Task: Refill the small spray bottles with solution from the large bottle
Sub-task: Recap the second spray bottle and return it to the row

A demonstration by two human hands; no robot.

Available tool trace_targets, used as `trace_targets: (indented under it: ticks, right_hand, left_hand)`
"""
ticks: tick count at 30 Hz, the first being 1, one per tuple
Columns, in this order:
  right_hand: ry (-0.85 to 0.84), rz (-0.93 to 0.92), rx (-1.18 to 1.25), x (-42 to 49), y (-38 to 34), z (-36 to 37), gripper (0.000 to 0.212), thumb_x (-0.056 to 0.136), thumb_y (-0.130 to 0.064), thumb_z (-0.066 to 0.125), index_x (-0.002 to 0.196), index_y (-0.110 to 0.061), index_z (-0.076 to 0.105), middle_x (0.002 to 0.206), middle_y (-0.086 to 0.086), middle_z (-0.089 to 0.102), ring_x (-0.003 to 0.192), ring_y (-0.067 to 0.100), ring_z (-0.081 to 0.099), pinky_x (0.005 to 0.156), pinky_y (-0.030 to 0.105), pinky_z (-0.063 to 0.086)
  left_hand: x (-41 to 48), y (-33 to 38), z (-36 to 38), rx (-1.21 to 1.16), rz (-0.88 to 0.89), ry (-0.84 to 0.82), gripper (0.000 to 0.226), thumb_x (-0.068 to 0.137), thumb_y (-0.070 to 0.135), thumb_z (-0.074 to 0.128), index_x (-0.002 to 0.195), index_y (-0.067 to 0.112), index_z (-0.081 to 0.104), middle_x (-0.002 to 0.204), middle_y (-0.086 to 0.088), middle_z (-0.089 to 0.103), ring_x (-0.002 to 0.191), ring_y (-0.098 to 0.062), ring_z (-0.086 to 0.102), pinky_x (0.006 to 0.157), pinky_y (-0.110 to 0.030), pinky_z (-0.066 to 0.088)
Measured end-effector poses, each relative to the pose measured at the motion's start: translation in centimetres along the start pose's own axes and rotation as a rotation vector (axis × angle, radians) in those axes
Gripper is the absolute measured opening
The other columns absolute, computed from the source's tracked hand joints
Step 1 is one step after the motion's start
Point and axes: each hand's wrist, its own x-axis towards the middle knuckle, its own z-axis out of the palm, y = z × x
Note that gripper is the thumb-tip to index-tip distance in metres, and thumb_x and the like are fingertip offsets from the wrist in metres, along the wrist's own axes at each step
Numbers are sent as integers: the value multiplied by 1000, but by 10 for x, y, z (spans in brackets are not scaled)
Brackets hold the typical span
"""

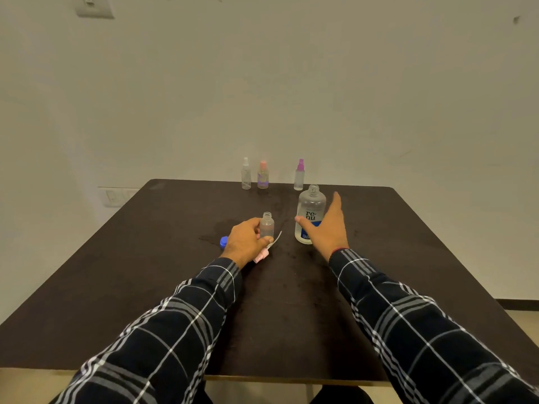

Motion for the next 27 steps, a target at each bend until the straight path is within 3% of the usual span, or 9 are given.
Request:
trace_targets:
  ticks: [3, 4, 6, 8, 10, 14, 18, 23, 27]
  right_hand:
    - [300, -271, -261, -20, -2, -1, 54, 89, -50, 62, 132, -20, 46, 126, 1, 54, 112, 19, 56, 91, 39, 52]
    - [247, -385, -331, -25, -2, -1, 42, 91, -50, 60, 122, -22, 52, 114, -3, 57, 101, 15, 57, 85, 36, 53]
    - [-61, -581, -440, -33, -2, 5, 30, 93, -50, 58, 113, -28, 56, 102, -10, 56, 91, 8, 54, 79, 35, 54]
    - [-381, -716, -518, -39, -1, 16, 30, 94, -47, 59, 120, -31, 58, 107, -8, 55, 94, 7, 52, 83, 32, 52]
    - [-498, -766, -541, -41, 0, 26, 33, 95, -42, 59, 126, -32, 60, 110, -5, 56, 97, 9, 52, 84, 27, 48]
    - [-405, -680, -646, -41, 4, 34, 30, 94, -47, 59, 114, -27, 68, 112, -5, 59, 100, 13, 58, 83, 35, 53]
    - [-402, -521, -639, -42, 7, 38, 50, 86, -60, 63, 125, -28, 62, 115, -6, 61, 104, 12, 57, 86, 32, 52]
    - [-334, -428, -748, -50, 3, 52, 70, 72, -86, 51, 111, -30, 67, 104, -6, 65, 97, 13, 56, 81, 36, 53]
    - [-320, -328, -852, -58, -12, 65, 76, 72, -84, 53, 118, -25, 63, 112, 0, 63, 108, 22, 54, 87, 45, 52]
  left_hand:
    - [-1, 2, -1, -11, -10, -6, 49, 91, 28, 72, 137, 21, 56, 123, 1, 66, 111, -15, 61, 100, -32, 49]
    - [-1, 2, -1, -14, -9, -7, 49, 90, 27, 73, 136, 21, 57, 123, 1, 66, 111, -14, 61, 100, -32, 49]
    - [-2, 1, -2, -26, -1, -7, 45, 89, 28, 74, 131, 21, 60, 120, 2, 68, 109, -14, 63, 99, -33, 50]
    - [-2, 1, -2, -35, 0, -6, 40, 88, 27, 75, 126, 22, 63, 114, 3, 70, 104, -14, 65, 96, -33, 52]
    - [-1, 0, -3, -50, -11, -12, 37, 88, 19, 73, 124, 22, 64, 112, 2, 71, 101, -14, 66, 97, -37, 53]
    - [3, 0, -6, -6, 3, -30, 42, 84, 27, 77, 124, 25, 65, 112, 4, 71, 102, -13, 66, 96, -34, 54]
    - [5, -2, -9, 18, 21, -41, 44, 83, 29, 79, 125, 23, 65, 112, 3, 71, 100, -13, 66, 94, -33, 54]
    - [7, -2, -8, 28, 15, -52, 47, 87, 28, 76, 131, 23, 61, 119, 3, 69, 106, -13, 64, 96, -33, 52]
    - [7, 0, -10, 48, 4, -56, 47, 88, 28, 74, 133, 23, 59, 121, 3, 68, 106, -12, 64, 93, -30, 52]
